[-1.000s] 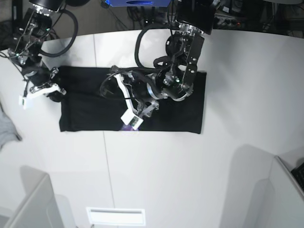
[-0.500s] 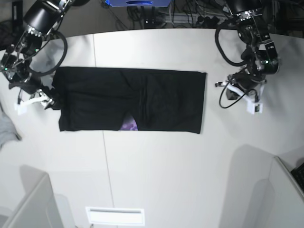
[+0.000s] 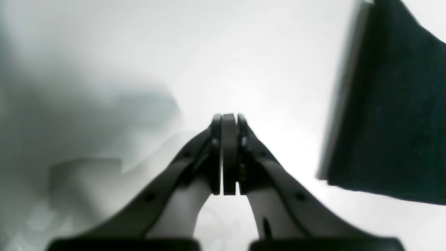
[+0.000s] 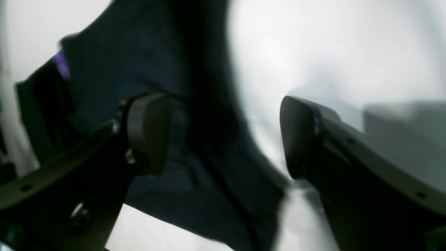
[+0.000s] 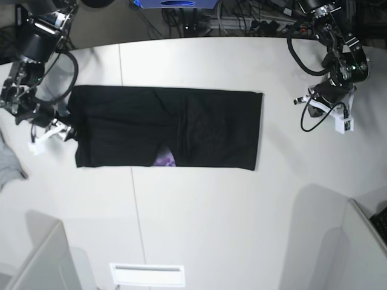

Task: Fold the T-shirt properly
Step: 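Move both grippers to the ends of the shortened strip and grasp, then fold the strip end held by the right gripper over toward the left gripper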

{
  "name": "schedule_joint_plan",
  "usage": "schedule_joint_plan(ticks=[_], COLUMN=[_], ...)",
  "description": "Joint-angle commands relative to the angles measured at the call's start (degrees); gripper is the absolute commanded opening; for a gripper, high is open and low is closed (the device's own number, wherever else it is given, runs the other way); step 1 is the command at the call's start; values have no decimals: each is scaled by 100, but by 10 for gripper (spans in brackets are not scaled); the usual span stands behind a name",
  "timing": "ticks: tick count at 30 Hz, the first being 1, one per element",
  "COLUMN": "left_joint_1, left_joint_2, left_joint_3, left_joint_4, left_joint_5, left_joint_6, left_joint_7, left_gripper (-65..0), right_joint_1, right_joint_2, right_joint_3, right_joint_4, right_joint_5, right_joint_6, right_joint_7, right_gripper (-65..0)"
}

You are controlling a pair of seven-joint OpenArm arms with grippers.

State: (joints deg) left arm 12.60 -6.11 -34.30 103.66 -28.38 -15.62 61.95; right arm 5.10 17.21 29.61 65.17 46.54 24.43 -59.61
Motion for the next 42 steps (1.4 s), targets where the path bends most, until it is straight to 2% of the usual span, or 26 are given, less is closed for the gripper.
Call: schedule_joint_plan(ticks=[1,4,6,10,13,17,19,24,27,32,34,37,42], left_joint_1=[-78,-148,-245,-473,-728,-992,-1053,-1089,-1097,-1097,-1097,-1106,-1300], left_joint_2=[-88,-106,-106,-114,-114,-413,-448,-457,-536,-572,-572,-572,-528], left_joint_3=[-3,-3,-3,-3,33,877,1167,1369,1949,2661,2855,3066,3602], left_joint_4=[74,-23,-163,-506,-726,-1174,-1227,-1298,-1350,-1377,-1377,-1377,-1385], left_joint_5=[-32,-32,-32,-32,-32,-32,-32,-32,-32,-32,-32,-32,-32], left_joint_6=[-25,-25,-25,-25,-25,-25,-25,-25,-25,-25,-25,-25,-25], left_joint_7=[-90,-90,-90,-90,-72,-90,-90,-72,-90,-90,-81,-72,-72], left_gripper=[-650,-650,-650,-650,-650,-650,-650,-650,-650,-650,-650,-650,-650], right_joint_1=[-84,-198,-216,-216,-269,-286,-286,-277,-269,-251,-251,-304,-418], right_joint_2=[-47,-240,-249,-240,-240,-240,-240,-205,-196,-126,-73,-73,-73], right_joint_3=[-46,-73,-81,-565,-574,-591,-591,-626,-635,-635,-644,-644,-653], right_joint_4=[11,20,20,20,20,20,20,20,20,20,28,503,1435], right_joint_5=[-149,-158,-158,-158,-158,-158,-175,-184,-184,-193,-193,-193,-325], right_joint_6=[-21,-12,-12,-12,-12,-21,-38,-47,-47,-108,-425,-706,-733], right_joint_7=[-214,-214,-250,-250,-214,-214,-206,-109,23,172,278,383,331], right_gripper=[-197,-197,-197,-197,-198,-200,-254,-506,-650,-650,-650,-650,-650])
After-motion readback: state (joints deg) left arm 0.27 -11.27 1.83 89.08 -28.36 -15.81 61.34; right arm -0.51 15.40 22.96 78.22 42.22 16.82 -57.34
